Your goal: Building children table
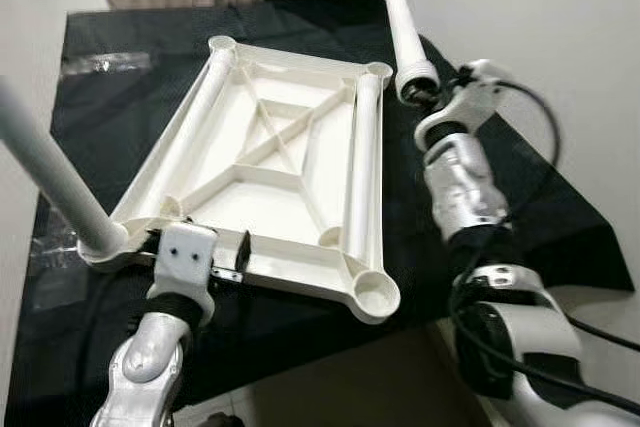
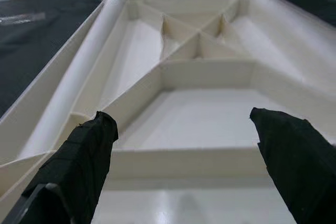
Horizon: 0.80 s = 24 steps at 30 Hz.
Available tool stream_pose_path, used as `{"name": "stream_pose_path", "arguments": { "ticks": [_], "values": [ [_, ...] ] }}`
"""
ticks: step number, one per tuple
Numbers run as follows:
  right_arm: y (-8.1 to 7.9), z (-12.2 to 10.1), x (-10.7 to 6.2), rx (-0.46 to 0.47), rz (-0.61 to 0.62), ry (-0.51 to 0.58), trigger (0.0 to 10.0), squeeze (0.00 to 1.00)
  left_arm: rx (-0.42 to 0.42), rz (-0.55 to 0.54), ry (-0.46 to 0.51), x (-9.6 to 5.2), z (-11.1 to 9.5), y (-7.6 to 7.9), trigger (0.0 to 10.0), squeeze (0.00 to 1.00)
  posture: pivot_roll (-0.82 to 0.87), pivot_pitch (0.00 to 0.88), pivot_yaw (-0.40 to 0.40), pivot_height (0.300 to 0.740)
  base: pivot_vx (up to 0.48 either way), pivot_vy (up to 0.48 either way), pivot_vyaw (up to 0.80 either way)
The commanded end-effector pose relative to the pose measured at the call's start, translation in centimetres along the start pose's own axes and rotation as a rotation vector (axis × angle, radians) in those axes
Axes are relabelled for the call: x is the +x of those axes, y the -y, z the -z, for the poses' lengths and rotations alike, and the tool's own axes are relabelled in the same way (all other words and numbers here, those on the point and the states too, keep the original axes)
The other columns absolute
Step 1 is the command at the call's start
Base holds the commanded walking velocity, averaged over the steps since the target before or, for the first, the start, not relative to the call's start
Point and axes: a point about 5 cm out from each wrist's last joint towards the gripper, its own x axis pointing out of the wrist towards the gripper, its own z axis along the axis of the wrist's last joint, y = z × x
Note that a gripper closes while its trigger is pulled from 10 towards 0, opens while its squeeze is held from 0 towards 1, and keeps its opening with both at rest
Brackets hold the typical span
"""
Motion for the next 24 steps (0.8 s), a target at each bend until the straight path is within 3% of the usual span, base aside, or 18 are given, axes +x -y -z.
{"name": "stream_pose_path", "arguments": {
  "ticks": [1, 3, 5, 8, 12, 14, 15, 17, 18, 19, 21, 22, 23, 24],
  "values": [
    [-0.1, 0.3, -0.3, 0.036, -0.046, -0.021, 0.0, 0.00, -0.039, 0.022, -0.013, 0.1, 0.3, 0.2, 10.0, 0.00, -0.02, 0.000, -0.087, 0.740, 0.000, 0.000, 0.00],
    [0.6, 1.1, -1.6, 0.072, -0.141, -0.094, 0.0, 0.00, -0.137, 0.062, 0.017, 0.9, -0.3, 0.4, 10.0, 0.00, -0.03, 0.000, -0.085, 0.740, 0.000, 0.000, 0.00],
    [1.0, 1.4, -2.2, 0.094, -0.173, -0.123, 0.0, 0.00, -0.171, 0.079, 0.031, 1.2, -0.5, 0.5, 10.0, 0.00, -0.03, 0.000, -0.084, 0.740, 0.000, 0.000, 0.00],
    [1.7, 2.9, -5.0, 0.113, -0.246, -0.233, 0.0, 0.00, -0.295, 0.153, 0.061, 1.5, -1.1, 1.0, 10.0, 0.00, -0.04, 0.000, -0.083, 0.740, 0.000, 0.000, 0.00],
    [1.5, 3.7, -6.4, 0.153, -0.283, -0.284, 0.0, 0.00, -0.360, 0.179, 0.074, 1.8, -1.3, 1.3, 10.0, 0.00, -0.05, 0.000, -0.083, 0.740, 0.000, 0.000, 0.00],
    [1.3, 4.3, -8.0, 0.222, -0.328, -0.334, 0.0, 0.00, -0.486, 0.210, 0.090, 2.2, -1.6, 1.3, 10.0, 0.00, -0.05, 0.000, -0.079, 0.740, 0.000, 0.000, 0.00],
    [1.3, 4.3, -8.0, 0.222, -0.328, -0.334, 0.0, 0.00, -0.486, 0.210, 0.090, 2.2, -1.6, 1.3, 10.0, 0.00, -0.05, 0.000, -0.079, 0.740, 0.000, 0.000, 0.00],
    [1.2, 4.6, -9.4, 0.300, -0.360, -0.368, 0.0, 0.00, -0.609, 0.240, 0.082, 2.5, -1.2, 1.1, 10.0, 0.00, -0.06, 0.000, -0.072, 0.740, 0.000, 0.000, 0.00],
    [1.2, 4.6, -9.4, 0.300, -0.360, -0.368, 0.0, 0.00, -0.609, 0.240, 0.082, 2.5, -1.2, 1.1, 10.0, 0.00, -0.06, 0.000, -0.072, 0.740, 0.000, 0.000, 0.00],
    [1.0, 4.5, -10.1, 0.346, -0.381, -0.382, 0.0, 0.00, -0.660, 0.237, 0.058, 2.8, -0.6, 0.8, 10.0, 0.00, -0.07, 0.000, -0.065, 0.740, 0.000, 0.000, 0.00],
    [1.0, 4.5, -10.1, 0.346, -0.381, -0.382, 0.0, 0.00, -0.660, 0.237, 0.058, 2.8, -0.6, 0.8, 10.0, 0.00, -0.07, 0.000, -0.065, 0.740, 0.000, 0.000, 0.00],
    [0.7, 4.4, -10.8, 0.380, -0.414, -0.396, 0.0, 0.00, -0.732, 0.238, 0.043, 3.1, -0.2, 0.5, 10.0, 0.00, -0.07, 0.000, -0.063, 0.740, 0.000, 0.000, 0.00],
    [0.7, 4.4, -10.8, 0.380, -0.414, -0.396, 0.0, 0.00, -0.732, 0.238, 0.043, 3.1, -0.2, 0.5, 10.0, 0.00, -0.07, 0.000, -0.063, 0.740, 0.000, 0.000, 0.00],
    [0.2, 4.4, -12.0, 0.455, -0.469, -0.430, 0.0, 0.00, -0.831, 0.263, 0.030, 3.5, 0.1, 0.5, 10.0, 0.00, -0.09, 0.000, -0.046, 0.740, 0.000, 0.000, 0.00]
  ]
}}
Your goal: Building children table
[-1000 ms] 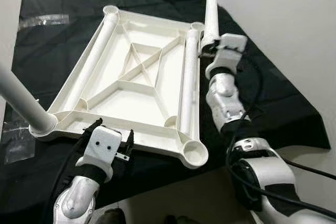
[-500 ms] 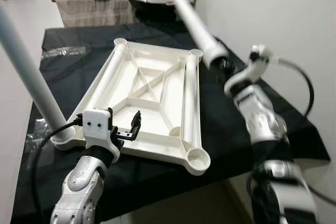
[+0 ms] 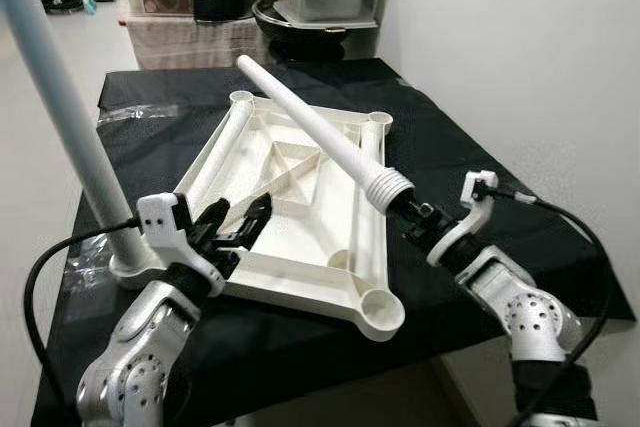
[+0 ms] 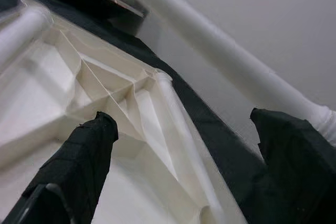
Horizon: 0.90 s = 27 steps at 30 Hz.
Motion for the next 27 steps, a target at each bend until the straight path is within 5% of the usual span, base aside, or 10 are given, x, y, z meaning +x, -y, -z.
{"name": "stream_pose_path", "arguments": {
  "ticks": [1, 10, 22, 23, 24, 25, 27],
  "values": [
    [-1.4, 0.7, -0.8, 0.074, -0.108, -0.038, 0.0, 0.00, -0.203, 0.043, 0.000, 0.7, 1.1, 0.5, 10.0, 0.00, -0.10, 0.000, -0.041, 0.740, 0.000, 0.000, 0.00],
    [-4.0, 4.5, -4.9, 0.146, -0.233, -0.220, 0.0, 0.00, -0.421, 0.229, -0.021, 1.9, 1.7, 2.4, 10.0, 0.00, -0.13, 0.000, -0.025, 0.740, 0.000, 0.000, 0.00],
    [-4.7, 5.2, -6.1, 0.182, -0.241, -0.300, 0.0, 0.00, -0.481, 0.287, -0.017, 3.7, 0.6, 2.0, 10.0, 0.00, -0.14, 0.000, -0.023, 0.740, 0.000, 0.000, 0.00],
    [-4.9, 5.1, -6.3, 0.184, -0.251, -0.301, 0.0, 0.00, -0.492, 0.287, -0.003, 4.0, 0.4, 1.9, 4.7, 0.00, -0.14, 0.000, -0.022, 0.740, 0.000, 0.000, 0.00],
    [-4.9, 5.1, -6.3, 0.184, -0.251, -0.301, 0.0, 0.00, -0.492, 0.287, -0.003, 4.0, 0.4, 1.9, 4.7, 0.00, -0.14, 0.000, -0.022, 0.740, 0.000, 0.000, 0.00],
    [-5.1, 5.2, -6.4, 0.182, -0.262, -0.309, 0.0, 0.00, -0.525, 0.305, 0.023, 4.1, 0.1, 1.9, 0.0, 0.00, -0.15, 0.000, -0.021, 0.740, 0.281, 0.000, 0.00],
    [-5.1, 5.3, -6.5, 0.179, -0.269, -0.315, 0.0, 0.00, -0.550, 0.320, 0.041, 4.1, -0.1, 1.9, 0.0, 0.00, -0.15, 0.000, -0.020, 0.740, 0.281, 0.000, 0.00]
  ]
}}
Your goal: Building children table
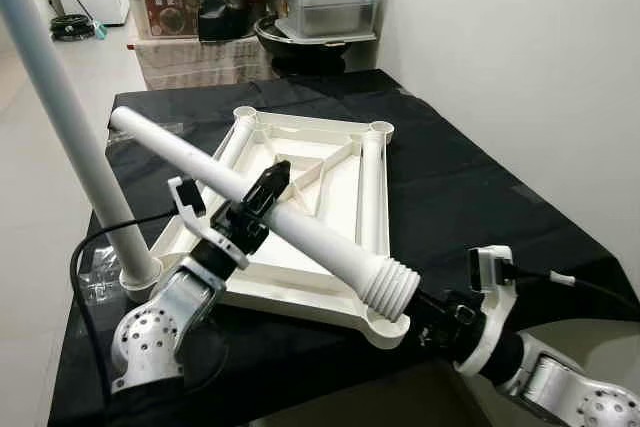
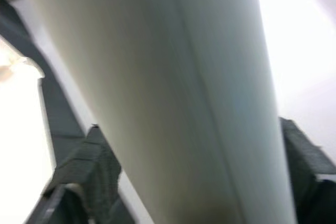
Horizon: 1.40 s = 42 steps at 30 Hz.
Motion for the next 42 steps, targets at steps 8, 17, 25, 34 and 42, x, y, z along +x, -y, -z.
{"name": "stream_pose_path", "arguments": {
  "ticks": [8, 17, 25, 34, 42],
  "values": [
    [-0.3, 0.8, 0.7, 0.007, -0.056, -0.064, 0.0, 0.00, -0.036, 0.067, 0.079, 1.0, -1.2, 1.0, 0.0, 0.00, -0.13, 0.000, -0.025, 0.740, 0.115, 0.000, 0.00],
    [0.2, 0.4, 1.8, -0.019, -0.065, -0.062, 0.0, 0.00, 0.012, 0.096, 0.104, 0.7, -2.2, 1.6, 0.0, 0.00, -0.11, 0.000, -0.035, 0.740, 0.000, 0.000, 0.00],
    [0.2, 0.4, 2.1, -0.046, -0.073, -0.069, 0.0, 0.00, 0.051, 0.099, 0.064, 0.5, -1.6, 1.9, 0.0, 0.00, -0.11, 0.000, -0.038, 0.740, 0.000, 0.000, 0.00],
    [1.4, -0.3, 2.2, -0.160, 0.040, -0.109, 10.0, 1.00, 0.087, 0.088, 0.028, 0.9, -1.5, 2.0, 10.0, 0.00, -0.12, 0.000, -0.035, 0.740, 0.000, 0.000, 0.00],
    [2.2, -0.7, 0.7, -0.184, 0.091, -0.171, 10.0, 1.00, 0.030, 0.006, 0.165, 1.6, -3.6, 1.3, 10.0, 0.00, -0.12, 0.000, -0.039, 0.740, 0.000, 0.000, 0.00]
  ]
}}
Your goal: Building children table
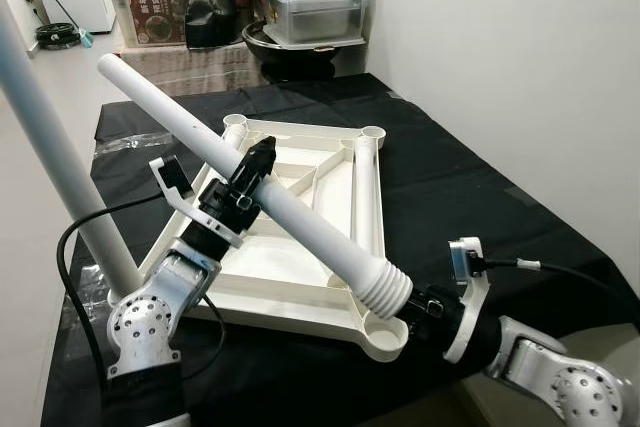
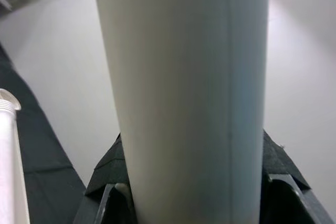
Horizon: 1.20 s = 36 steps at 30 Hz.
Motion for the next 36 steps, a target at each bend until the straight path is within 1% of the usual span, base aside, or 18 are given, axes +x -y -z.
{"name": "stream_pose_path", "arguments": {
  "ticks": [1, 3, 4, 6, 9, 11, 13, 15, 16, 17, 19, 20, 21, 22, 25, 29, 33, 36],
  "values": [
    [0.9, 0.9, -0.8, -0.005, 0.029, -0.081, 10.0, 1.00, -0.007, -0.010, 0.087, 0.4, -1.1, 0.2, 10.0, 0.00, -0.12, 0.000, -0.047, 0.740, 0.000, 0.000, 0.00],
    [0.9, 0.9, -0.8, -0.005, 0.029, -0.081, 10.0, 1.00, -0.007, -0.010, 0.087, 0.4, -1.1, 0.2, 10.0, 0.00, -0.12, 0.000, -0.047, 0.740, 0.000, 0.000, 0.00],
    [2.7, 1.2, -3.1, -0.074, 0.118, -0.179, 10.0, 0.00, 0.012, 0.002, 0.090, 0.6, -1.4, 0.6, 10.0, 0.00, -0.11, 0.000, -0.054, 0.740, 0.000, 0.000, 0.00],
    [4.0, 0.9, -5.6, -0.140, 0.193, -0.273, 10.0, 0.00, 0.032, 0.007, 0.085, 0.6, -1.7, 0.7, 10.0, 0.00, -0.11, 0.000, -0.053, 0.740, 0.000, 0.000, 0.00],
    [4.2, 0.6, -6.4, -0.164, 0.211, -0.302, 10.0, 0.00, 0.039, 0.011, 0.080, 0.6, -1.8, 0.8, 10.0, 0.00, -0.11, 0.000, -0.053, 0.740, 0.000, 0.000, 0.00],
    [4.0, -2.8, -6.6, -0.250, 0.227, -0.289, 10.0, 0.00, 0.074, 0.071, -0.021, 0.7, -0.8, 1.3, 10.0, 0.00, -0.14, 0.000, -0.039, 0.740, 0.000, 0.000, 0.00],
    [4.0, -2.8, -6.6, -0.250, 0.227, -0.289, 10.0, 0.00, 0.074, 0.071, -0.021, 0.7, -0.8, 1.3, 10.0, 0.00, -0.14, 0.000, -0.039, 0.740, 0.000, 0.000, 0.00],
    [3.3, -6.6, -5.5, -0.340, 0.191, -0.254, 10.0, 0.00, 0.121, 0.144, -0.180, 1.3, 1.0, 1.8, 10.0, 0.00, -0.13, 0.000, -0.041, 0.740, 0.000, 0.000, 0.00],
    [3.3, -6.6, -5.5, -0.340, 0.191, -0.254, 10.0, 0.00, 0.121, 0.144, -0.180, 1.3, 1.0, 1.8, 10.0, 0.00, -0.13, 0.000, -0.041, 0.740, 0.000, 0.000, 0.00],
    [2.8, -8.3, -4.1, -0.376, 0.147, -0.232, 10.0, 0.00, 0.151, 0.204, -0.269, 1.9, 1.7, 2.4, 10.0, 0.00, -0.12, 0.000, -0.041, 0.740, 0.000, 0.000, 0.00],
    [2.8, -8.3, -4.1, -0.376, 0.147, -0.232, 10.0, 0.00, 0.151, 0.204, -0.269, 1.9, 1.7, 2.4, 10.0, 0.00, -0.12, 0.000, -0.041, 0.740, 0.000, 0.000, 0.00],
    [2.0, -9.5, -2.7, -0.402, 0.090, -0.218, 10.0, 0.00, 0.189, 0.250, -0.342, 2.4, 2.2, 2.8, 10.0, 0.00, -0.11, 0.000, -0.044, 0.740, 0.000, 0.000, 0.00],
    [2.0, -9.5, -2.7, -0.402, 0.090, -0.218, 10.0, 0.00, 0.189, 0.250, -0.342, 2.4, 2.2, 2.8, 10.0, 0.00, -0.11, 0.000, -0.044, 0.740, 0.000, 0.000, 0.00],
    [1.1, -10.2, -1.3, -0.417, 0.028, -0.213, 10.0, 0.00, 0.220, 0.282, -0.386, 3.0, 2.5, 3.2, 10.0, 0.00, -0.11, 0.000, -0.044, 0.740, 0.000, 0.000, 0.00],
    [-0.3, -10.3, 0.9, -0.433, -0.086, -0.243, 10.0, 0.00, 0.274, 0.325, -0.437, 3.6, 2.8, 3.6, 10.0, 0.00, -0.11, 0.000, -0.041, 0.740, 0.000, 0.000, 0.00],
    [-0.7, -10.1, 1.5, -0.430, -0.122, -0.257, 10.0, 0.00, 0.290, 0.335, -0.452, 3.7, 3.0, 3.6, 10.0, 0.00, -0.12, 0.000, -0.038, 0.740, 0.000, 0.000, 0.00],
    [-1.8, -8.7, 4.1, -0.364, -0.226, -0.303, 10.0, 0.00, 0.304, 0.413, -0.538, 3.9, 4.3, 4.0, 10.0, 0.00, -0.12, 0.000, -0.043, 0.740, 0.000, 0.000, 0.00],
    [-2.0, -8.3, 4.7, -0.347, -0.246, -0.318, 10.0, 0.00, 0.304, 0.436, -0.561, 3.9, 4.6, 4.2, 10.0, 0.00, -0.13, 0.000, -0.042, 0.740, 0.000, 0.000, 0.00]
  ]
}}
